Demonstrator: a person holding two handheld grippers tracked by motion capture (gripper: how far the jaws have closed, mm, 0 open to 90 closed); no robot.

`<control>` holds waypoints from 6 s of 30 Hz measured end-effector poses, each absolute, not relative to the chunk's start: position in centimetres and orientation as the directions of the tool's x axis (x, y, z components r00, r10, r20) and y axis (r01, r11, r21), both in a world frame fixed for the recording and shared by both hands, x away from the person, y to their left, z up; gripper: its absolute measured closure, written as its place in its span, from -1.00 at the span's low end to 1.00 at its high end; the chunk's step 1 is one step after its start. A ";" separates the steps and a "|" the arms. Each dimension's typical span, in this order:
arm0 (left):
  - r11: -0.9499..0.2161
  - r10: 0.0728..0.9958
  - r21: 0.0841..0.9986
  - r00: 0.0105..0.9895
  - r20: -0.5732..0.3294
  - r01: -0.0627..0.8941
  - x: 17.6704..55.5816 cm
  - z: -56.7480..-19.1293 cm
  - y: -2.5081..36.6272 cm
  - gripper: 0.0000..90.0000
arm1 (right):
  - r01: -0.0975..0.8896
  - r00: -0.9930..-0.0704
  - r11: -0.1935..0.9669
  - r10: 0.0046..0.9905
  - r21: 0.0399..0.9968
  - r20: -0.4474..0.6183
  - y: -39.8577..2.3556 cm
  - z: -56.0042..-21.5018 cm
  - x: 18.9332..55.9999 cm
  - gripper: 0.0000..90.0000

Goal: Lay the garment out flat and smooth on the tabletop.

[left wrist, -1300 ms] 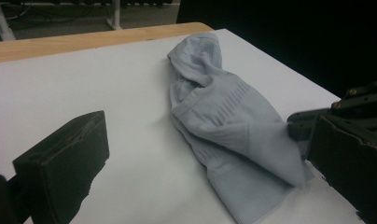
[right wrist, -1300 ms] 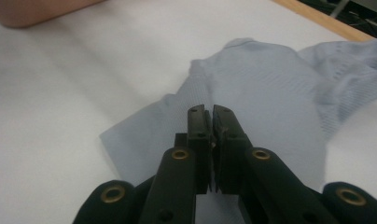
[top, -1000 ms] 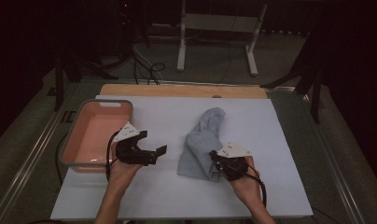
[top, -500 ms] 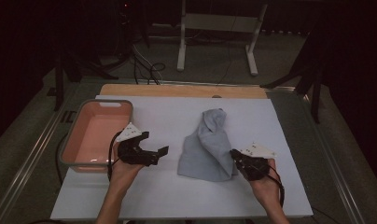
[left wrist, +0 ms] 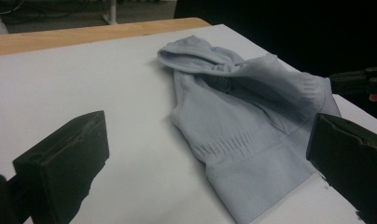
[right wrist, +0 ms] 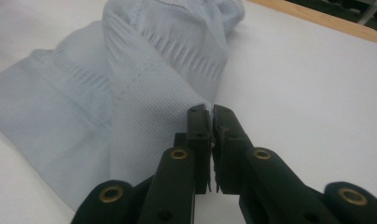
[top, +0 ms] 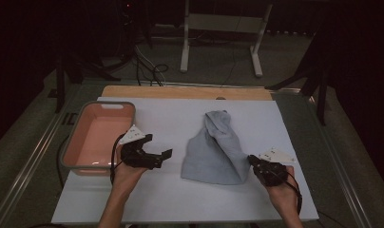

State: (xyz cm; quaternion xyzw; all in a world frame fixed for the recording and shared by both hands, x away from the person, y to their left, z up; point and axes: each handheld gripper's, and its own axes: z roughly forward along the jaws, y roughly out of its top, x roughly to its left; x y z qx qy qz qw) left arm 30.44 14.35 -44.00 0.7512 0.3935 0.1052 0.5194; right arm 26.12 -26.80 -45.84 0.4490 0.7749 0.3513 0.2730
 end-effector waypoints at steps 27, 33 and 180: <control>-0.152 0.697 0.862 0.671 -0.254 0.484 30.5 -44.1 14.2 -0.99 | 0.591 -0.352 0.326 0.927 0.738 -0.129 -30.6 -46.9 25.0 0.89; -0.153 0.696 0.862 0.672 -0.254 0.484 30.5 -44.1 14.2 -0.99 | 0.599 -0.335 0.323 0.932 0.732 -0.137 -31.2 -46.9 24.7 0.89; -0.356 0.585 0.751 0.759 -0.284 0.556 30.1 -49.1 2.8 -0.30 | 0.714 -0.193 0.174 0.980 0.678 -0.048 -37.7 -48.3 27.7 0.89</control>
